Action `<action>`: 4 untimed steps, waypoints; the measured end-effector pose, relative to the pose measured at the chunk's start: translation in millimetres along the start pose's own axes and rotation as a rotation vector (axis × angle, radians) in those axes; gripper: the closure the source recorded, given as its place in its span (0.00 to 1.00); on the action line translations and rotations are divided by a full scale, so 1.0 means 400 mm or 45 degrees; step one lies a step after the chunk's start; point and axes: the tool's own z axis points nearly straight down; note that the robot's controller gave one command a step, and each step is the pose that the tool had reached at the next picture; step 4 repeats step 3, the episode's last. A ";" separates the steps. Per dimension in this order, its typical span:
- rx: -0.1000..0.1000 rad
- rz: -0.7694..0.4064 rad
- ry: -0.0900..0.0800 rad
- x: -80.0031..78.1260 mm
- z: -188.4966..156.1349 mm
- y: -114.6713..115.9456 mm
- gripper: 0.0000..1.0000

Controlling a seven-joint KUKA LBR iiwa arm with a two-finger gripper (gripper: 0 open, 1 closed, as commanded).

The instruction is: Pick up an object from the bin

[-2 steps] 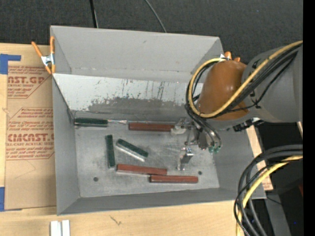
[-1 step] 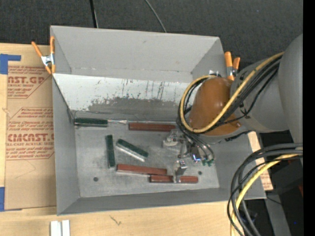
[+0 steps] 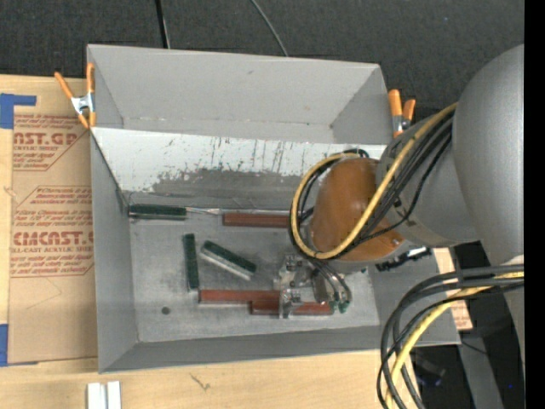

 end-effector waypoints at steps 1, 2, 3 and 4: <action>0.000 0.000 0.000 0.000 0.000 0.000 1.00; -0.001 0.001 -0.001 0.001 -0.008 -0.001 1.00; -0.006 0.002 -0.008 -0.001 -0.042 0.002 1.00; -0.006 0.002 -0.008 -0.001 -0.042 0.002 1.00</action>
Offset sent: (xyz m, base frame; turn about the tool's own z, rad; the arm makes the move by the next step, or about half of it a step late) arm 0.0000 -0.0001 0.0519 0.0000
